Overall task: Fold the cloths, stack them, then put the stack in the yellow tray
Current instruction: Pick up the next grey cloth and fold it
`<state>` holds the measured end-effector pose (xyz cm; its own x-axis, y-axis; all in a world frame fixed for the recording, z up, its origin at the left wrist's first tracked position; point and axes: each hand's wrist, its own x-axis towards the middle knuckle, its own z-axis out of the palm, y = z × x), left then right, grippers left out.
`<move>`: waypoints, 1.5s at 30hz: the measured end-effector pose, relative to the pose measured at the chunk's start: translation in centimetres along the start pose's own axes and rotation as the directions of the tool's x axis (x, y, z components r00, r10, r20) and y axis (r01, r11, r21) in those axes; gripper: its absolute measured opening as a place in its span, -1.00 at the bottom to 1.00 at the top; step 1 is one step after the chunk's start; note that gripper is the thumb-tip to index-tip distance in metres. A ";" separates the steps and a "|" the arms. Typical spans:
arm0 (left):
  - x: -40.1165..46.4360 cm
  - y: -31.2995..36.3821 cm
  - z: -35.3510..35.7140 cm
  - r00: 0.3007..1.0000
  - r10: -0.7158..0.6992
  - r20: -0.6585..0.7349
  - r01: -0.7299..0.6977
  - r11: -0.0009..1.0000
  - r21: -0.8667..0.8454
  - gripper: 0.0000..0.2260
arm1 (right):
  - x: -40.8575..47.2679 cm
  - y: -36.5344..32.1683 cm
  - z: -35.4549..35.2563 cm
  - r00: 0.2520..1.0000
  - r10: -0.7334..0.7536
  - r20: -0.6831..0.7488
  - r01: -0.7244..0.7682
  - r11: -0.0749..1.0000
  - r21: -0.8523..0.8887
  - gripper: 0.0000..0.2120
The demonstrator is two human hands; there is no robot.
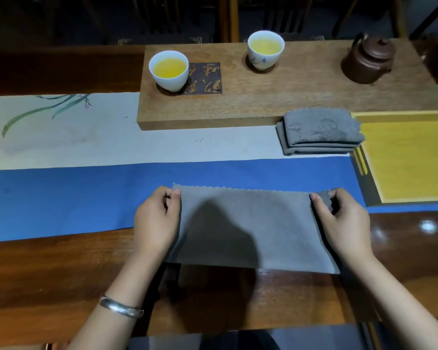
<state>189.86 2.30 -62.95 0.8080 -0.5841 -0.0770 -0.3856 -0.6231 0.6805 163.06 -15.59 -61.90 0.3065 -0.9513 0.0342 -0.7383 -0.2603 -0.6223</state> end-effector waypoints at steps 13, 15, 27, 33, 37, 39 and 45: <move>-7.8 -2.5 -4.5 1.000 0.027 -0.006 -0.026 0.990 0.136 -0.90 | -7.7 1.0 -4.1 0.999 -0.033 0.012 0.033 0.999 0.014 -0.88; -9.1 -2.5 -4.5 1.000 0.017 0.015 -0.019 0.988 0.152 -0.88 | -9.0 1.3 -4.1 0.987 -0.110 0.116 0.112 0.994 -0.005 -0.78; -9.5 -3.3 -4.5 0.975 0.150 0.167 -0.170 0.979 0.116 -0.66 | -9.4 2.6 -4.0 0.918 -0.276 0.286 0.341 0.916 -0.210 -0.67; -9.9 -3.4 -4.2 0.981 0.167 0.100 -0.168 0.986 -0.004 -0.79 | -9.9 2.5 -4.5 0.950 -0.225 0.218 0.246 0.967 -0.073 -0.91; -12.0 -3.8 -5.2 0.985 0.146 0.097 -0.126 0.975 -0.183 -0.91 | -12.0 1.8 -5.1 0.956 -0.230 0.184 0.237 0.971 -0.017 -0.95; -13.1 -4.2 -5.6 0.984 0.138 0.113 -0.108 0.966 -0.236 -0.92 | -13.0 1.6 -5.2 0.954 -0.238 0.182 0.235 0.971 0.043 -0.93; -13.2 -3.7 -5.0 0.979 -0.064 0.194 0.108 0.967 -0.229 -0.90 | -13.4 1.8 -4.4 0.980 0.008 0.199 -0.049 0.979 0.198 -0.72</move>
<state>182.85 14.89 -60.83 0.7288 -0.6333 -0.2603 -0.1833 -0.5468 0.8170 154.99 -4.08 -60.07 0.4137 -0.9015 -0.1274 -0.6188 -0.1757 -0.7657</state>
